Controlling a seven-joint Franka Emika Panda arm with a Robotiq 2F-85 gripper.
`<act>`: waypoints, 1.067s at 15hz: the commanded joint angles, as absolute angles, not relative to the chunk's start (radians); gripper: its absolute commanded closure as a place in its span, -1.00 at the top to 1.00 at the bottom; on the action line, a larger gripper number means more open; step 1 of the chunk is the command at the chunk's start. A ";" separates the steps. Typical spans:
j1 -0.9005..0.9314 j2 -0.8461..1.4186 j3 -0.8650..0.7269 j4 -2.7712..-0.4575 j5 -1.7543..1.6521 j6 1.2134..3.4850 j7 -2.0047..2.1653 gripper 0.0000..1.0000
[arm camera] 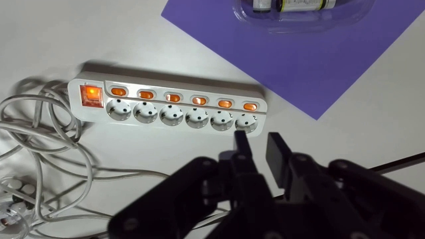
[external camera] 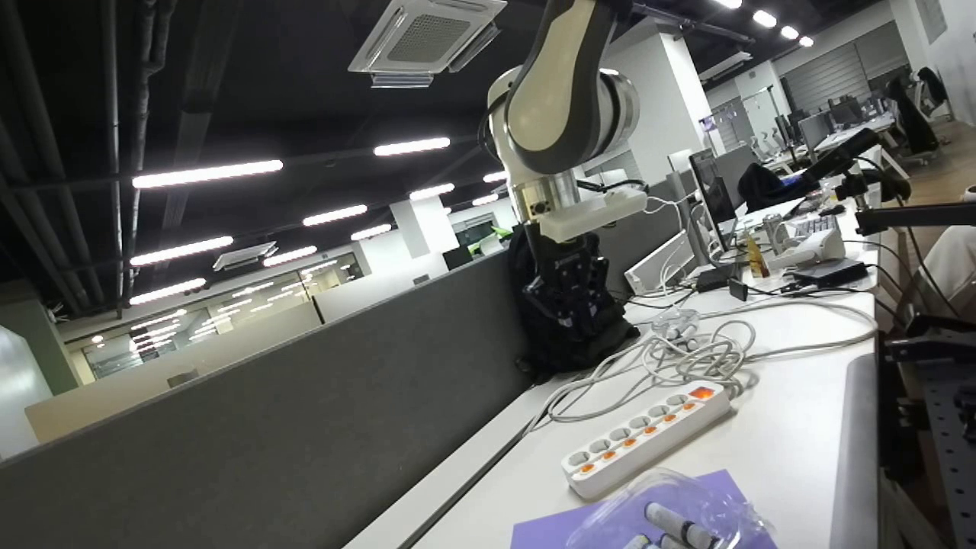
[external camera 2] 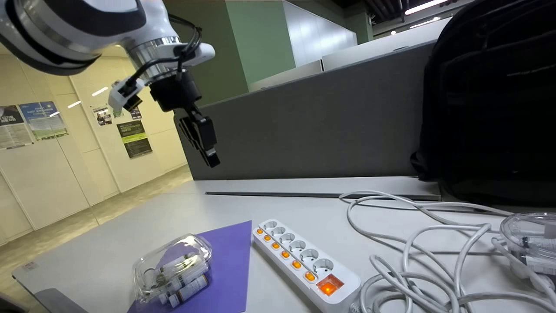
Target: Turn on the third last switch to the left
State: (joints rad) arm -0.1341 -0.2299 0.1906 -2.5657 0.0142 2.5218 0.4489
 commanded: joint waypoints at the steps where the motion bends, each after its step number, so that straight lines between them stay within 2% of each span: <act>1: -0.120 -0.120 0.151 -2.486 -0.031 2.552 0.509 -1.00; 5: -0.084 -0.043 0.100 -2.412 0.054 2.509 0.459 -1.00; 6: -0.081 -0.078 0.093 -2.471 0.013 2.551 0.457 -0.98; 10: -0.064 -0.044 0.078 -2.435 0.040 2.535 0.452 -0.98; 16: -0.068 0.021 0.053 -2.475 -0.225 2.689 0.702 -1.00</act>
State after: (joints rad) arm -0.0873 -0.0178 0.0867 -2.4658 -0.1401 2.6402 0.5924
